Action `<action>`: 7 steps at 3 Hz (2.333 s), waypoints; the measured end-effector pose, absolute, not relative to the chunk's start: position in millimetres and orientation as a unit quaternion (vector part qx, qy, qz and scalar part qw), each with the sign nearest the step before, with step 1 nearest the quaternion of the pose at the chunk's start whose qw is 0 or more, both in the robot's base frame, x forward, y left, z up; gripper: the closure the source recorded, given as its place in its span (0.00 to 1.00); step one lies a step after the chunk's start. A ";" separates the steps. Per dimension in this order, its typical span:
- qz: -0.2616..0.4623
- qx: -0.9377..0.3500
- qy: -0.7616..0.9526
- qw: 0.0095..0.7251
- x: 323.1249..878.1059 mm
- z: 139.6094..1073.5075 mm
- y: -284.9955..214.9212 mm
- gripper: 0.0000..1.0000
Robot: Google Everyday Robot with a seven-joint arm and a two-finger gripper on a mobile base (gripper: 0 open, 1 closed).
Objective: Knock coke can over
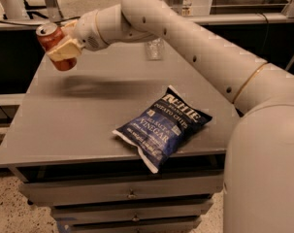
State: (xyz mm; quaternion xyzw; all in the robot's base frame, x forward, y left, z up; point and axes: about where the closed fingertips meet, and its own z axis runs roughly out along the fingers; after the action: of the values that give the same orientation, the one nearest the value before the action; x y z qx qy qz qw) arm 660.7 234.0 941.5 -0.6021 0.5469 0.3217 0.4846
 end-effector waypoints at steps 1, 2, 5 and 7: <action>0.272 -0.654 0.539 0.455 652.2 963.3 221.2 1.00; 0.212 -0.713 0.531 0.406 641.7 965.3 208.7 1.00; 0.065 -0.820 0.491 0.288 613.7 933.4 195.3 1.00; 0.013 -0.861 0.451 0.235 595.8 899.6 207.3 1.00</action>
Offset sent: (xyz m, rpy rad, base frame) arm -0.0263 -0.0514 0.0287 -0.5481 -0.2222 0.1366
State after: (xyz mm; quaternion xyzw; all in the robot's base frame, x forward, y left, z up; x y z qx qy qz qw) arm 595.8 207.3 899.6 -0.8606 0.4515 0.0132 0.2353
